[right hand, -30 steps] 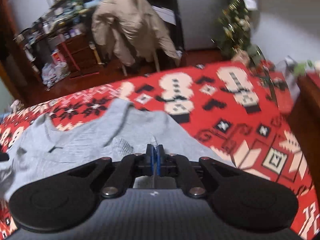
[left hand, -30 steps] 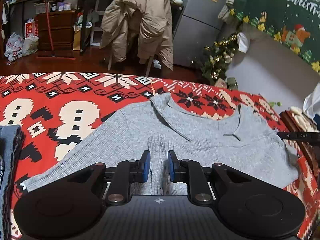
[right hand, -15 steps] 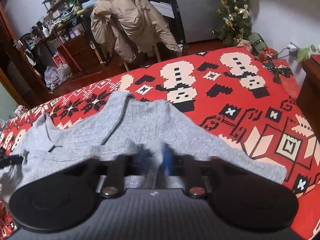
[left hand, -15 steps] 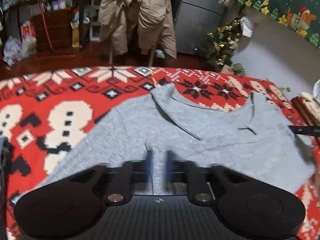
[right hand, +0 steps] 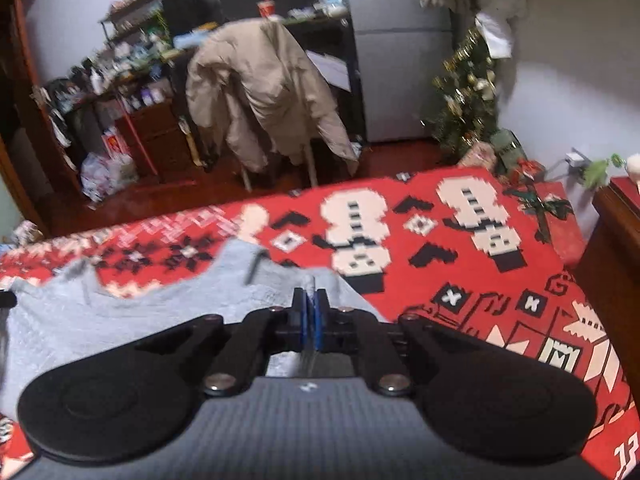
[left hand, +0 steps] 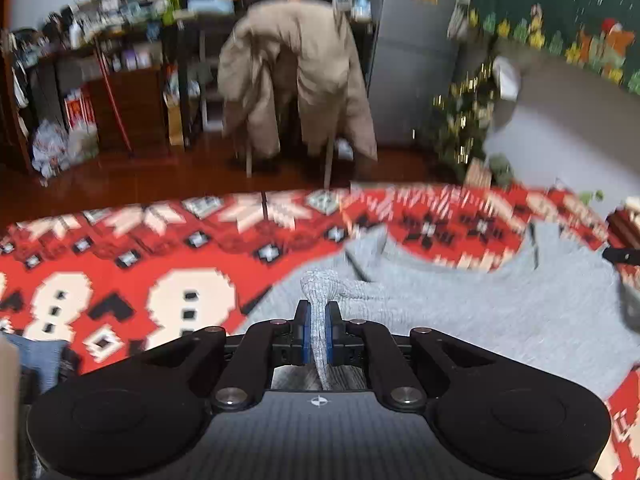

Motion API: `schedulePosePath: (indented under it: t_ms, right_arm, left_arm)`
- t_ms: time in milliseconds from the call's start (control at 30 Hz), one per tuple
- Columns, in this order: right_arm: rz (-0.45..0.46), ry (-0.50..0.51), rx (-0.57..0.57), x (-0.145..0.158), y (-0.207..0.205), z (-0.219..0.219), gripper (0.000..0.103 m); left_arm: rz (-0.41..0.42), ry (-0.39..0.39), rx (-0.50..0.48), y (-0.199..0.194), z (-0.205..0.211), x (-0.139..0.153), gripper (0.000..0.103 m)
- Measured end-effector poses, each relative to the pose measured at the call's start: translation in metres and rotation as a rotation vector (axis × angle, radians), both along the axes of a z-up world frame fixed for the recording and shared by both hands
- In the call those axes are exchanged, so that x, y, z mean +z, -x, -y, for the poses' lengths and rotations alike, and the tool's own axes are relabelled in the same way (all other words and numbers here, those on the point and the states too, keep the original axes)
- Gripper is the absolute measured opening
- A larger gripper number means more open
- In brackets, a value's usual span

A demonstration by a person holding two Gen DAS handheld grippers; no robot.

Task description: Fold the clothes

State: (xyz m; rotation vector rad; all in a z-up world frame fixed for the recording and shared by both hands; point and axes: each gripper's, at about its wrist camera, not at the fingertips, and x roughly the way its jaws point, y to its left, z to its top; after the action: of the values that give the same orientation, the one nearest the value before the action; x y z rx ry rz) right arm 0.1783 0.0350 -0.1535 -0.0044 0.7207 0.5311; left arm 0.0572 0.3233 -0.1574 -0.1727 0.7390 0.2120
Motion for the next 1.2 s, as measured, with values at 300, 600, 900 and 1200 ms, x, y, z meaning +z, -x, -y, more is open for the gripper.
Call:
schedulePosePath:
  t_ms: [300,600,900,1200]
  right_arm:
    - [-0.021,-0.036,-0.041,0.001,0.003,0.02,0.031]
    - [-0.103,-0.044,0.07,0.018,0.058,0.065,0.031]
    - [-0.148,0.11,0.112,-0.009,0.088,0.05,0.004]
    - [-0.221,0.04,0.02,-0.009,0.087,0.082,0.004]
  left_arm:
    - [-0.02,0.086,0.007,0.03,-0.012,0.009,0.032]
    - [-0.067,0.113,-0.137,0.081,0.03,0.014,0.037]
    - [-0.079,0.086,-0.086,0.091,0.036,-0.012,0.003]
    - [-0.12,0.047,-0.088,0.105,0.018,-0.004,0.003]
